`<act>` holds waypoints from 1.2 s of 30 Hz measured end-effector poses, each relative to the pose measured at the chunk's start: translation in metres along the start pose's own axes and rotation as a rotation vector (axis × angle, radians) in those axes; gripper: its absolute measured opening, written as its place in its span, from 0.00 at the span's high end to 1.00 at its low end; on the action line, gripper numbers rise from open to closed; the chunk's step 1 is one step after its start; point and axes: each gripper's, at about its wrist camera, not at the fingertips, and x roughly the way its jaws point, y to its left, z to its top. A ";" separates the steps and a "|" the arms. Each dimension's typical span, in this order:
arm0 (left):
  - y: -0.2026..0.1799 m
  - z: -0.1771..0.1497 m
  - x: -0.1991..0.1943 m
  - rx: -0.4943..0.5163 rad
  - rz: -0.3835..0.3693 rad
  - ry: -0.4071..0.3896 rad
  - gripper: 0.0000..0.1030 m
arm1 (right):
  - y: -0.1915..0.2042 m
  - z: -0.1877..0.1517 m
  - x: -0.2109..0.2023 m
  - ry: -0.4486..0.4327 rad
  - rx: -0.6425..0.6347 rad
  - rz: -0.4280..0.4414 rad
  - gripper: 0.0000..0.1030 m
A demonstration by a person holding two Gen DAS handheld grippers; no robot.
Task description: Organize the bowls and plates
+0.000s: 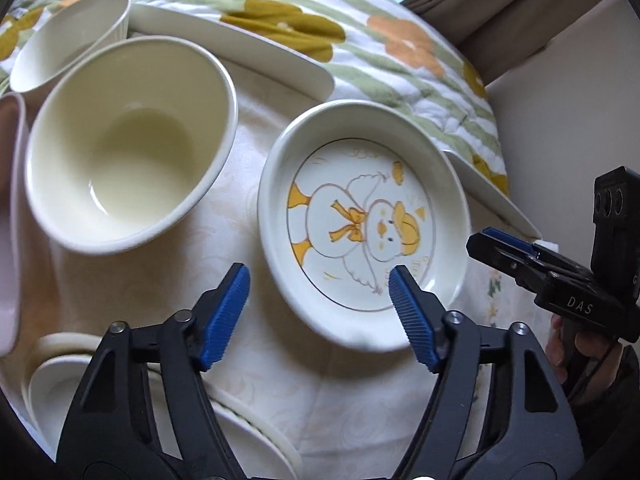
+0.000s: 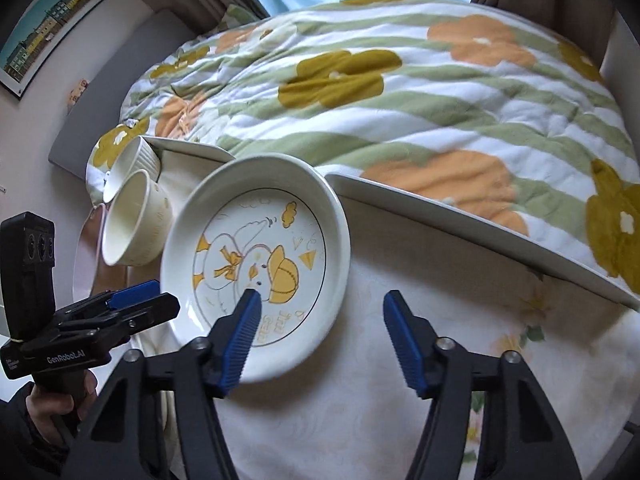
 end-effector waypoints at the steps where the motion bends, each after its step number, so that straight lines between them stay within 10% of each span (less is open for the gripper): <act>1: 0.002 0.002 0.004 -0.006 0.009 0.005 0.41 | -0.001 0.002 0.004 0.009 -0.004 0.002 0.49; 12: 0.007 0.014 0.019 0.032 0.084 0.027 0.84 | -0.006 0.017 0.033 0.042 -0.043 0.056 0.77; 36: -0.016 -0.003 -0.025 0.132 0.107 -0.082 0.84 | 0.003 -0.008 -0.011 -0.077 -0.034 0.047 0.85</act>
